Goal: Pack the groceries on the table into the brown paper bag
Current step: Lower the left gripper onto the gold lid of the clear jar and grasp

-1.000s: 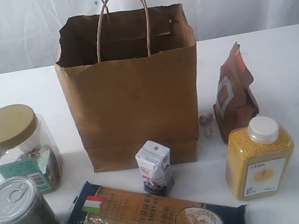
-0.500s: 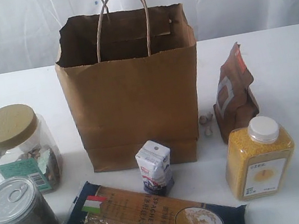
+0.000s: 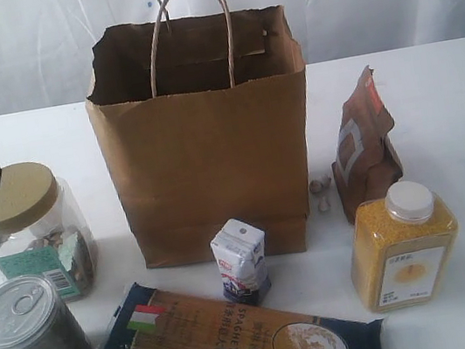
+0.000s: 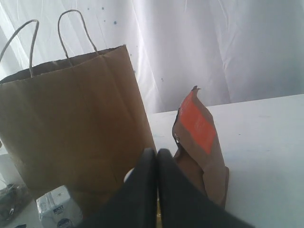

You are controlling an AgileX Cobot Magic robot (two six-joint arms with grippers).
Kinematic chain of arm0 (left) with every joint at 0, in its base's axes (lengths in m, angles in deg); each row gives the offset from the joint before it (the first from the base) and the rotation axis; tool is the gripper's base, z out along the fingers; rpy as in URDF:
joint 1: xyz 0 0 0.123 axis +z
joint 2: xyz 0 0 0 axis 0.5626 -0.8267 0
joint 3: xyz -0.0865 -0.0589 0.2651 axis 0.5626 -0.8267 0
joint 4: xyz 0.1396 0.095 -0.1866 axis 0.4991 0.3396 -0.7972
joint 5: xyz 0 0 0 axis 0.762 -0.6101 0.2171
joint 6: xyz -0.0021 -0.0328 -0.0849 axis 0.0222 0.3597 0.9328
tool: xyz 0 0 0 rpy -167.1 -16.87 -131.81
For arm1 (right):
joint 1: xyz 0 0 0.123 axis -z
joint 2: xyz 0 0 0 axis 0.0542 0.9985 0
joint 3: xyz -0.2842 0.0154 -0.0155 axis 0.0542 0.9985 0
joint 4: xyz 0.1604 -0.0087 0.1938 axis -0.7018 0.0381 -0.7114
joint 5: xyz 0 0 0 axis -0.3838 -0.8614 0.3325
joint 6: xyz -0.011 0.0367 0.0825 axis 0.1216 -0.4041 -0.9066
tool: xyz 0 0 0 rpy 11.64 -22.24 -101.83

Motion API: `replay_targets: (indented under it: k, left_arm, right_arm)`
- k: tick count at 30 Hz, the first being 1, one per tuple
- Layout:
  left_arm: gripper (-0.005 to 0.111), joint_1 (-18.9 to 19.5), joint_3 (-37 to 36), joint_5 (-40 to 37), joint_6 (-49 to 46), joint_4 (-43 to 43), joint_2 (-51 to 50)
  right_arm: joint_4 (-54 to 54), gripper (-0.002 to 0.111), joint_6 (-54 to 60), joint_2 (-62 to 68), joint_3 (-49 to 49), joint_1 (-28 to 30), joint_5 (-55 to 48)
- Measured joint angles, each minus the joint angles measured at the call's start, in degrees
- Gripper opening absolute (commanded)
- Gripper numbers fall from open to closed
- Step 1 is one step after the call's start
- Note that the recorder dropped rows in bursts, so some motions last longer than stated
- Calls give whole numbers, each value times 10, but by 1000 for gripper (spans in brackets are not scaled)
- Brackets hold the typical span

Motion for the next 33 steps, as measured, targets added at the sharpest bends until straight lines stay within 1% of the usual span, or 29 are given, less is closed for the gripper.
replay_targets:
  k: [7,14,24,33]
  left_arm:
    - [105,0,57,-10,-13,16,-68]
    - [105,0,102,-58,-24,33,-139]
    - [105,0,139,-65,-26,33,-227]
    - [105,0,144,-60,-26,33,-264]
  right_arm:
    - [0,0,0,0,0,0,0]
    - [0,0,0,0,0,0,0]
    - [0,0,0,0,0,0,0]
    - [0,0,0,0,0,0,0]
